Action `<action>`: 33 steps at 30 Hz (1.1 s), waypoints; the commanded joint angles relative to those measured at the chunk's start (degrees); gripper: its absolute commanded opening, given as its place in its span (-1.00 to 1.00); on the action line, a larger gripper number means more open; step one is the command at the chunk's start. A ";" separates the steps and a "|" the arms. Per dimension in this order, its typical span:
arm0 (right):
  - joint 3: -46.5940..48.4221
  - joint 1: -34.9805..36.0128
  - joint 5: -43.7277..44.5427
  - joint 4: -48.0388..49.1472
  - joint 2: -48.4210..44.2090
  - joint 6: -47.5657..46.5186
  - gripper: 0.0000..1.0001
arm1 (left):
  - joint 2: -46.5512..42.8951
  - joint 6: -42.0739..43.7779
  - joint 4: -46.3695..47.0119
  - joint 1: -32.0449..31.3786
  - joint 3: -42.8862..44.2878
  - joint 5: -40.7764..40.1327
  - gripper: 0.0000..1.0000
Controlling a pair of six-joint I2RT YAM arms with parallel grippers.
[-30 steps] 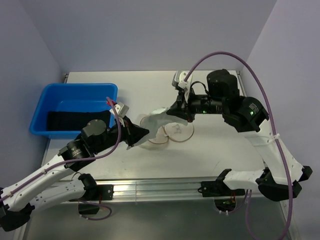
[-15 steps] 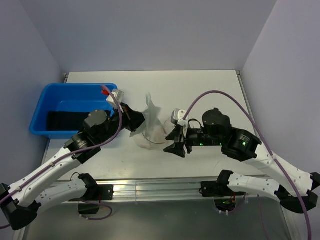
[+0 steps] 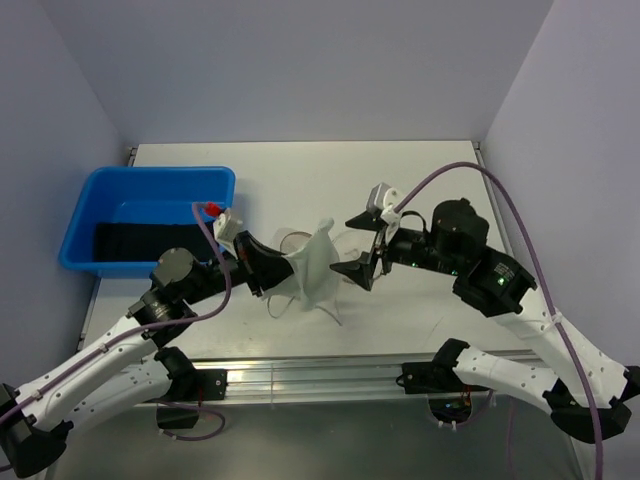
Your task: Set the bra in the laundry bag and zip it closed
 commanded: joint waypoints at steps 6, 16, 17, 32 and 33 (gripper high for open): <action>13.78 -6.22 -27.84 -11.65 6.17 -14.88 0.97 | -1.00 -3.55 29.07 0.01 -5.44 24.70 -1.00; 16.50 -4.90 -38.39 -17.28 10.57 -18.67 0.98 | 2.25 -9.62 39.63 0.10 -3.77 34.21 -1.00; 16.51 -4.81 -39.18 -16.94 10.92 -18.24 0.98 | 2.61 -9.53 38.76 0.10 -3.50 34.66 -0.99; -4.14 3.01 -34.28 9.42 3.20 3.20 0.20 | 0.32 -4.34 30.13 0.10 -3.58 28.34 -1.00; -5.02 3.01 -33.66 11.26 2.85 4.26 0.09 | 0.41 -4.61 30.66 0.10 -3.85 28.25 -0.99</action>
